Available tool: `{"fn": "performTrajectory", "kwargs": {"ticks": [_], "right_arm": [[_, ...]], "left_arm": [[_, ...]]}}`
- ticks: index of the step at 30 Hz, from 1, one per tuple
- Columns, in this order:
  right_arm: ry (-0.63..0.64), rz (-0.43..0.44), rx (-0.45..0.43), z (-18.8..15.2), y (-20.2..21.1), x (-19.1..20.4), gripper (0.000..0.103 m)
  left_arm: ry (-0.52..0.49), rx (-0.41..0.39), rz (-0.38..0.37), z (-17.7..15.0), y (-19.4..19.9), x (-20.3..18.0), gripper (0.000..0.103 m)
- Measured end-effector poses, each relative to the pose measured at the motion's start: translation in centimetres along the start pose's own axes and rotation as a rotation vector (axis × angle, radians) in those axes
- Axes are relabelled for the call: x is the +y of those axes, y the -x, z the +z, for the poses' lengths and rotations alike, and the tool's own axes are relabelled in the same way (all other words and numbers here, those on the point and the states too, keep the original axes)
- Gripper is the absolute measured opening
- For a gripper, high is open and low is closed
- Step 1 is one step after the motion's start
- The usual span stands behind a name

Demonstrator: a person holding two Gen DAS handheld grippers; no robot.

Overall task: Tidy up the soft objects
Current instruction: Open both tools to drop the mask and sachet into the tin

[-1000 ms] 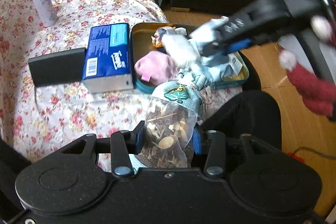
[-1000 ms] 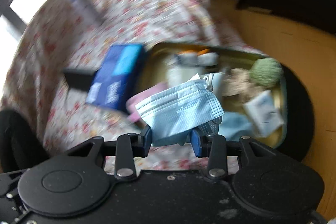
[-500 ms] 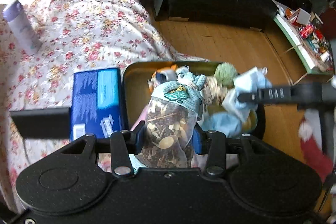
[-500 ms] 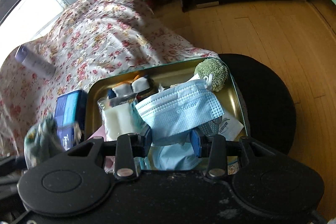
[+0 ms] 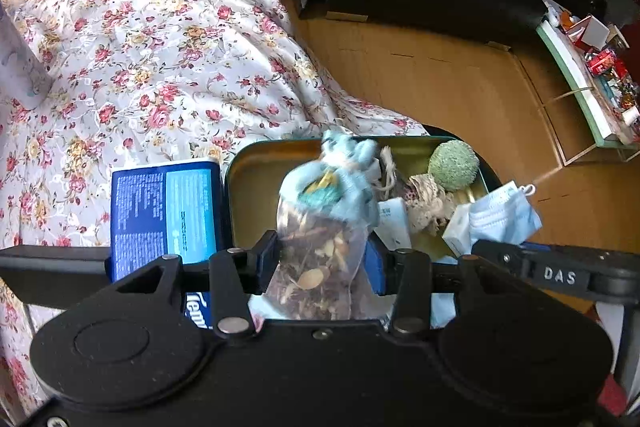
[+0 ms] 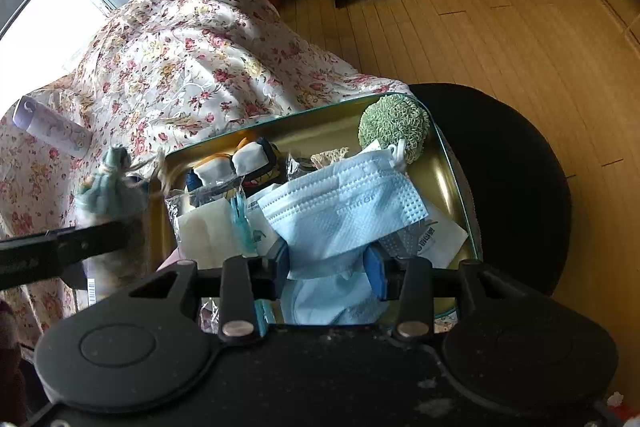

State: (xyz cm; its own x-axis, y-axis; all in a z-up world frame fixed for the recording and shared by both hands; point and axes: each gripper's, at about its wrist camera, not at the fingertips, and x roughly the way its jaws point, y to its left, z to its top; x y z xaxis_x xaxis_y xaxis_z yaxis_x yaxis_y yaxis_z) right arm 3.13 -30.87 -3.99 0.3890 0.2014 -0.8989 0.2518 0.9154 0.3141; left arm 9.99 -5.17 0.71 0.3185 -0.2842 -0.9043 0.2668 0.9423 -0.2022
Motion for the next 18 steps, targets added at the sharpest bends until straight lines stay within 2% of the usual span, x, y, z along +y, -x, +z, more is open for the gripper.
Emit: {"fn": "performTrajectory", "kwargs": {"ticks": [3,6,11,18], "right_arm": [[-0.005,0.010,-0.004,0.0,0.1,0.0,0.040],[-0.008,0.020,-0.013,0.1,0.1,0.1,0.041],[-0.015,0.039,-0.029,0.3,0.1,0.3,0.053],[-0.009,0.017,-0.050,-0.2,0.3,0.8,0.056]], "left_arm": [[0.010,-0.007,-0.013,0.2,-0.2,0.2,0.056],[0.000,-0.021,-0.009,0.2,0.1,0.1,0.056],[-0.009,-0.046,0.005,-0.1,0.8,0.2,0.059],[-0.018,-0.073,0.056,-1.1,1.6,0.6,0.060]]}}
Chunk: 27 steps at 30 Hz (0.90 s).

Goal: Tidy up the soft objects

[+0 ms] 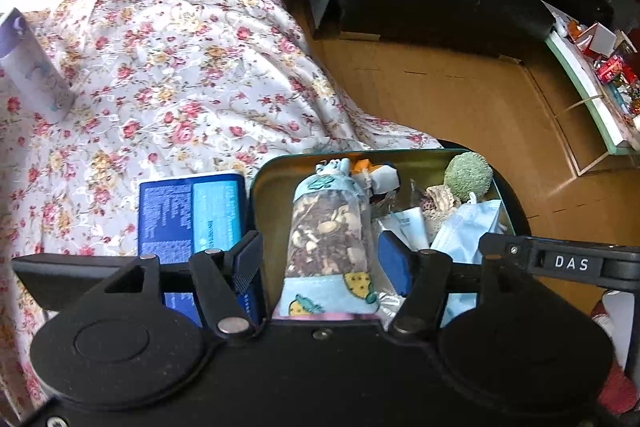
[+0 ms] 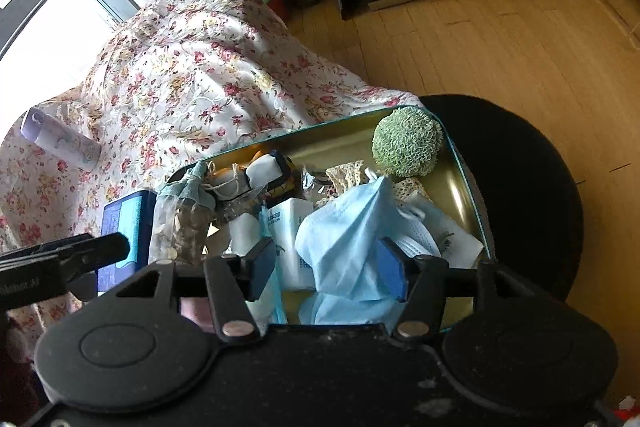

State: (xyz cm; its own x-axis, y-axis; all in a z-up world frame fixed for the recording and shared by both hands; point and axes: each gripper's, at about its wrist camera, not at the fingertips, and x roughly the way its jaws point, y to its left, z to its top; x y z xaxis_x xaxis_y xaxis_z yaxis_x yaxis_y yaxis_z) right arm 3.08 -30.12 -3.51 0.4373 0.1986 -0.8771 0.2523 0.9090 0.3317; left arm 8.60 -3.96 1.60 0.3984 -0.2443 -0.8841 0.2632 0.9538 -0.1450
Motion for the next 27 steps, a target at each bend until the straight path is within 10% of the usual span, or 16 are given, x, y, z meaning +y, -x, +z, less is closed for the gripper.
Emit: {"fn": "performTrajectory", "kwargs": {"ticks": [27], "right_arm": [[0.161,-0.238,-0.318,-10.4,3.0,3.6,0.065]], "left_arm": [[0.037,-0.119,0.158,-7.5,4.1,1.6,0.067]]}}
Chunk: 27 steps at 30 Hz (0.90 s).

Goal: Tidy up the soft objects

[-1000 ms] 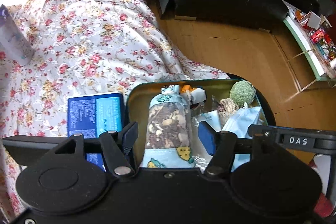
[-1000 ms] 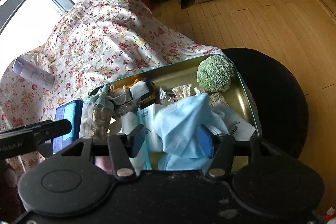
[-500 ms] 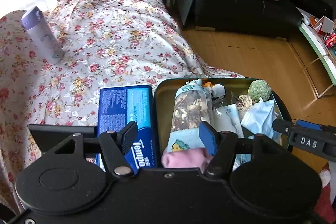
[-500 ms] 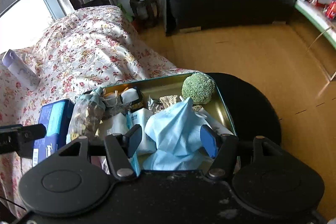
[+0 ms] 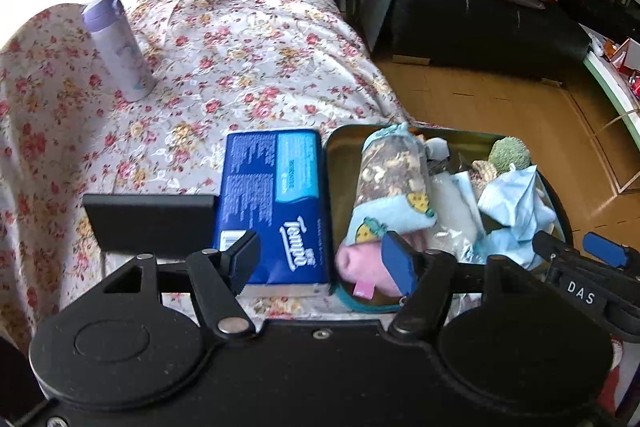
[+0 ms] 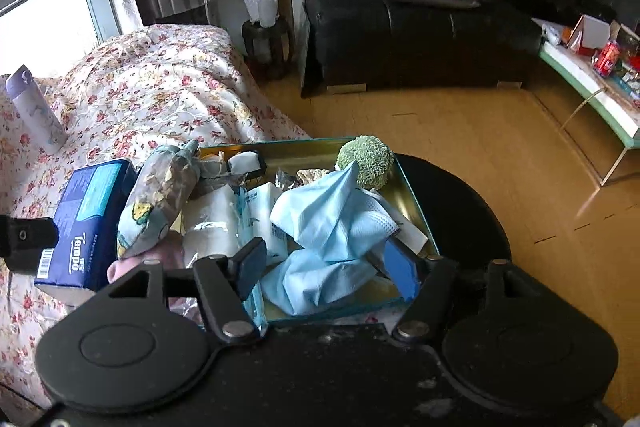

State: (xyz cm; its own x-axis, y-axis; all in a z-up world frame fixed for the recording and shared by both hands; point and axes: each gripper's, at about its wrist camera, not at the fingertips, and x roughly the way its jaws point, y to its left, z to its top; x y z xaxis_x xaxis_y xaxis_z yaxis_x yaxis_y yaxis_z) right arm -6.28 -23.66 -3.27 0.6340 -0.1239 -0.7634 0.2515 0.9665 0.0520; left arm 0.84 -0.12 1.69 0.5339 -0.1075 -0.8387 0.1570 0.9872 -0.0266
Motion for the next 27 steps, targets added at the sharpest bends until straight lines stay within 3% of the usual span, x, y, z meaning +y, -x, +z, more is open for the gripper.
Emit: {"fn": "performTrajectory", "kwargs": {"ticks": [1,10,18,27], "right_arm": [[-0.001,-0.007,-0.012,-0.3,0.0,0.2,0.065],[-0.035,-0.015,-0.075,-1.5,0.8,0.1,0.071],[-0.107,0.001,-0.021,-2.7,0.7,-1.4,0.072],[-0.110,-0.011,-0.026,-3.2,0.2,-1.2,0.073]], "left_arm": [[0.001,-0.007,0.007,-0.3,0.1,0.1,0.071],[0.009,-0.005,0.010,-2.5,0.5,0.7,0.072],[0.003,0.005,0.017,-3.7,0.4,0.3,0.076],[0.007,0.025,0.015,-4.5,0.0,-0.1,0.079]]}}
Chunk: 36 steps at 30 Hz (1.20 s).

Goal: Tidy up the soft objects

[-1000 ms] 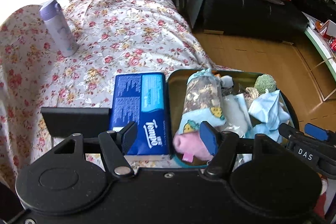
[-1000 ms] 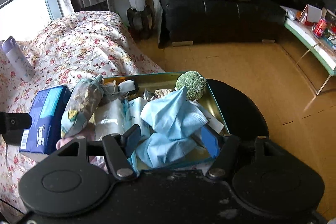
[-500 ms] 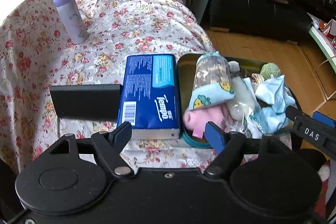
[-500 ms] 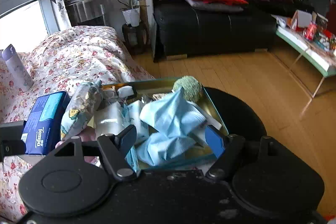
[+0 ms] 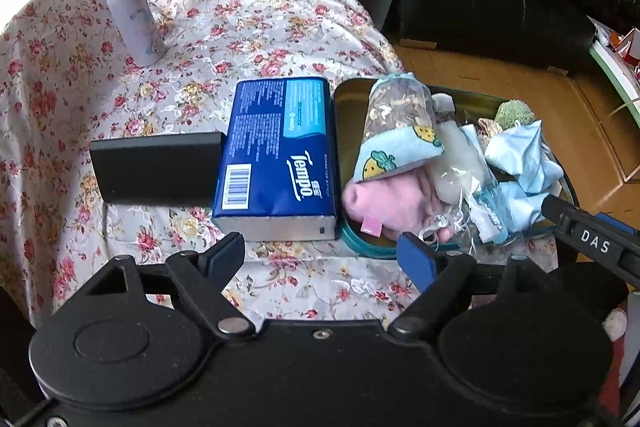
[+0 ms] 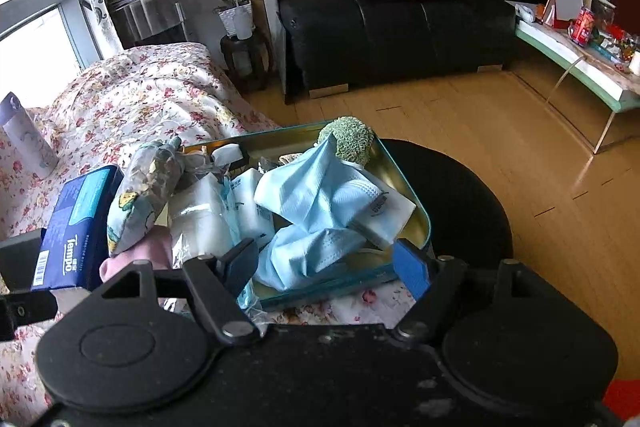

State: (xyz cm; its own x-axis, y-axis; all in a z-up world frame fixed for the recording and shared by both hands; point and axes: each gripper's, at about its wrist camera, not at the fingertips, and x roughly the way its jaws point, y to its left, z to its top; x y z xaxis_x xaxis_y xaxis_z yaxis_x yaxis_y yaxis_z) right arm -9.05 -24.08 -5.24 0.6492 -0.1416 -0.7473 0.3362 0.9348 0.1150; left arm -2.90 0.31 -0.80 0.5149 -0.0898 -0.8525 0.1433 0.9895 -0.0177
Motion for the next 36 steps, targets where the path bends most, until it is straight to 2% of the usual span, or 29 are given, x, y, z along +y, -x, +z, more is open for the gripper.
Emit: {"fn": "performTrajectory", "kwargs": {"ticks": [36], "right_arm": [[0.011,-0.009,0.004,0.1,-0.5,0.0,0.075]], "left_arm": [[-0.044,0.023,0.017,-1.2,-0.1,-1.3,0.081]]}}
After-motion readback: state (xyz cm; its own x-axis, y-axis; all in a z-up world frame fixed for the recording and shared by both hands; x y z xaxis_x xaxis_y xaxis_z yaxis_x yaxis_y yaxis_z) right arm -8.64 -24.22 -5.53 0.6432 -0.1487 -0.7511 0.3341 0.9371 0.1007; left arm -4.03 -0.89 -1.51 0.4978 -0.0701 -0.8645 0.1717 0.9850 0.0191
